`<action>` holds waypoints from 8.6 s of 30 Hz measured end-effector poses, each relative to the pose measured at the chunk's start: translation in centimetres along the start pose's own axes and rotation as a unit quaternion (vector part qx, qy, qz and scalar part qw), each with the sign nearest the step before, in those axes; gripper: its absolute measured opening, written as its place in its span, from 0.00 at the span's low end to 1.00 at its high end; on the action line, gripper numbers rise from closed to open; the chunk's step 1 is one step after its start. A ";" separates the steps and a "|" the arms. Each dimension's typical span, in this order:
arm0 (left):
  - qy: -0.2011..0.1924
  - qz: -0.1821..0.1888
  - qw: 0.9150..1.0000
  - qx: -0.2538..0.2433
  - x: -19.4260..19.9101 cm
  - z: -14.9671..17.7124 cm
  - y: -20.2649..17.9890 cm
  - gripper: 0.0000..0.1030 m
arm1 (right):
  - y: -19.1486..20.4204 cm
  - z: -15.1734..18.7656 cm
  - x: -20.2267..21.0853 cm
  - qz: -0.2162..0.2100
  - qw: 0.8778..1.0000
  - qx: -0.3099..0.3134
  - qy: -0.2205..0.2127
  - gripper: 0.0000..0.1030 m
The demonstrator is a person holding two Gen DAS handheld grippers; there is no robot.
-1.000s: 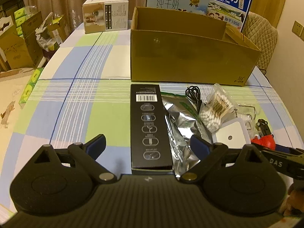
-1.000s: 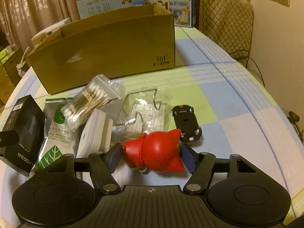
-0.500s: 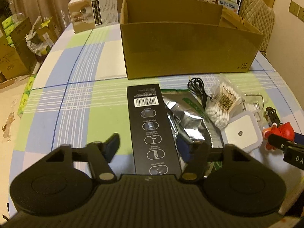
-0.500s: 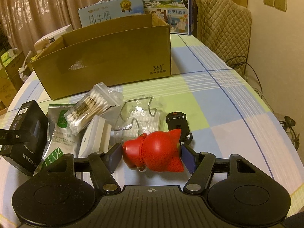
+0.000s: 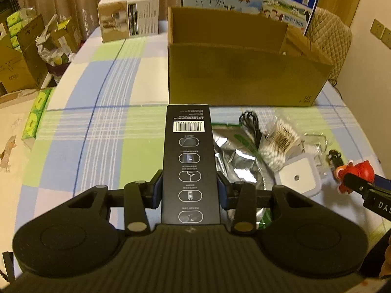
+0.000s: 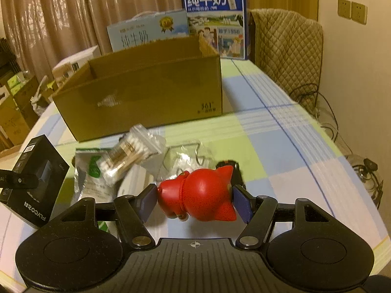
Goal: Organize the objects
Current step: 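Lift red toy with right tool while left tool carries black box to cardboard box, then open right tool to drop red toy while left tool releases black box inside, then withdraw both tools from the cardboard box back over the table items, then lower right tool onto black toy car and close on it, then close left tool on silver foil leaf bag while right tool holds black car, then lift black car with right tool while left tool carries foil bag to cardboard box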
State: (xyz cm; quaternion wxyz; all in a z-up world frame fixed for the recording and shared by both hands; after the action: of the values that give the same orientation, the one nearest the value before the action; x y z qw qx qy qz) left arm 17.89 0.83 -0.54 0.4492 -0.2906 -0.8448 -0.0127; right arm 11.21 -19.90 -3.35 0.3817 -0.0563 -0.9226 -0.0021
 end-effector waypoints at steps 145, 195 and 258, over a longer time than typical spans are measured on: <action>-0.057 0.028 0.998 0.022 7.5 6.1 -5.8 0.99 | -4.0 0.6 7.7 -0.074 0.997 0.024 0.011 0.76; 0.013 0.053 0.998 0.033 -6.5 2.8 -3.6 0.99 | -2.5 -2.0 -9.8 0.000 0.997 0.065 0.046 0.31; 0.040 0.095 0.994 0.024 -2.3 4.2 -3.2 0.37 | -1.1 -1.0 -3.9 -0.042 0.996 0.073 0.008 0.26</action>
State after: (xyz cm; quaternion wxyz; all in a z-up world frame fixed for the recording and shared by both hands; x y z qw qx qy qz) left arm 14.11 -1.73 -4.01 0.4887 -0.3574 -0.7950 0.0390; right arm 14.53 -21.43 -5.38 0.3914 0.0103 -0.9189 0.0485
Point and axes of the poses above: each gripper's, at about its wrist camera, not at the fingertips, and x roughly against the way its jaws point, y to its left, z to its underside, the point moved 1 cm from there along -x, roughly the way its jaws point, and after that the axes turned 13 degrees about z, right-handed, at the moved point
